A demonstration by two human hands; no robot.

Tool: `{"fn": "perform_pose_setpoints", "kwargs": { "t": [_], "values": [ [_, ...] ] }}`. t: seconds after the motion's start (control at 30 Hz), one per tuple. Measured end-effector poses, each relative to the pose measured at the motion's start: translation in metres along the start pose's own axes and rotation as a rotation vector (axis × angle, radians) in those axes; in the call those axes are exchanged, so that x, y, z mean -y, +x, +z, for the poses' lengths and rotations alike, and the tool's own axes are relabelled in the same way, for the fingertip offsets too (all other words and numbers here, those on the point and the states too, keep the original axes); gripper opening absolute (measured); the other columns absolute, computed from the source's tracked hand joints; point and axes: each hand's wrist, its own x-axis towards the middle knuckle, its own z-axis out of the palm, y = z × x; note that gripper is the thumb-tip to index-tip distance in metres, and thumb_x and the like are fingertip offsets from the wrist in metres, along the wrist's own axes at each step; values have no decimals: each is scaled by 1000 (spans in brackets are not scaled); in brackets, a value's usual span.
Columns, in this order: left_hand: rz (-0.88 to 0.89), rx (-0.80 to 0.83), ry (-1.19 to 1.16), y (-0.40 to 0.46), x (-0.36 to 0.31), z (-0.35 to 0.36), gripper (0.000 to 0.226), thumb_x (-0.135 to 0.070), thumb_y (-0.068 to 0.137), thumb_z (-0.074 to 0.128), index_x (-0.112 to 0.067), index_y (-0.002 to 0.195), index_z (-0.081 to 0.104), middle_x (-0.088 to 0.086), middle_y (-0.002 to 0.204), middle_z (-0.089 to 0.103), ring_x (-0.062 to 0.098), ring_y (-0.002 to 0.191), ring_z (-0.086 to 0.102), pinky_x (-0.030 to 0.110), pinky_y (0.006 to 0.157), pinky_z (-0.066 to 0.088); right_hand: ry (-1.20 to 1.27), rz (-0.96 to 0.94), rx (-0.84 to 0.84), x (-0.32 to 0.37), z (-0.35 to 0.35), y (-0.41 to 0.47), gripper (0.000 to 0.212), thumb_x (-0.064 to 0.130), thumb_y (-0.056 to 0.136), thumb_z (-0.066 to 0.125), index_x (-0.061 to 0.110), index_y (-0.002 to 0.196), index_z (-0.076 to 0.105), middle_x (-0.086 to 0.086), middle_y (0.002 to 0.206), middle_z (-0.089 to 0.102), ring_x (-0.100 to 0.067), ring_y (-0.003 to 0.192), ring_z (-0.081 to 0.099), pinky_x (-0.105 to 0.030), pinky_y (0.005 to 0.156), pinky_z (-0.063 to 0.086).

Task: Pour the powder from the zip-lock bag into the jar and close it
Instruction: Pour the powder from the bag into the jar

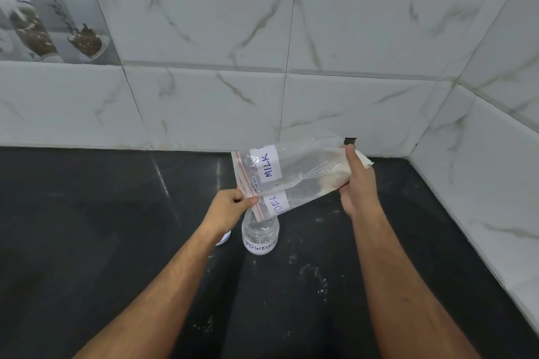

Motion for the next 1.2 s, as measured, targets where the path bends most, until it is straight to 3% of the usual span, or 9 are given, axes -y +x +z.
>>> {"fn": "perform_pose_setpoints", "kwargs": {
  "t": [0.07,0.17,0.3,0.43,0.63,0.77,0.9,1.03,1.2],
  "values": [
    [-4,1,-11,-1,5,1,30,-26,82,77,2,85,68,16,85,70,20,79,60,38,85,52,-21,-11,1,0,1,-1,26,32,97,65,12,113,69,-5,105,76,-20,98,73,-34,86,56],
    [-19,-62,-10,-3,8,1,36,-15,81,80,16,89,63,20,95,74,28,90,73,42,92,57,-51,-14,-3,0,4,-2,39,31,96,66,8,127,64,-7,113,73,-22,104,71,-33,86,57],
    [-46,-106,-10,-5,12,2,21,-12,78,82,5,86,72,16,92,77,32,96,72,45,94,56,-103,-33,10,-2,8,-2,39,30,96,68,10,129,63,-12,117,72,-23,103,70,-35,85,57],
    [-53,-82,16,-5,19,0,8,-20,80,81,-14,84,78,-3,88,79,19,93,74,47,95,55,-140,-45,14,-3,14,-2,41,32,95,69,11,130,62,-15,123,70,-26,109,69,-35,85,57],
    [-33,-78,31,-4,28,-1,23,-19,83,78,2,93,72,17,98,75,36,100,68,52,96,53,-181,-74,19,-2,23,-5,30,31,96,68,14,121,66,-13,123,70,-24,107,70,-32,84,56],
    [-39,-83,7,-5,30,0,24,-17,85,76,5,95,71,19,100,74,31,94,71,48,96,54,-219,-95,34,1,31,-9,20,29,99,63,16,114,67,-7,111,72,-18,98,70,-33,84,56],
    [-45,-67,-19,-5,35,1,29,-16,85,76,9,97,68,21,98,73,19,85,64,47,94,53,-238,-124,61,3,36,-11,11,30,97,67,23,105,70,-14,119,71,-29,114,68,-41,101,54],
    [-52,-71,-30,-4,39,2,32,-17,86,76,12,95,66,28,100,70,16,77,59,40,77,54,-281,-116,72,3,41,-12,32,46,85,70,26,109,70,-14,123,70,-32,119,65,-48,104,53],
    [-87,-85,-37,-5,39,6,27,-12,89,72,13,96,66,19,86,71,-1,43,49,11,46,40,-285,-114,79,2,40,-13,30,47,84,72,28,107,70,-15,123,70,-36,119,64,-54,105,51]
  ]
}}
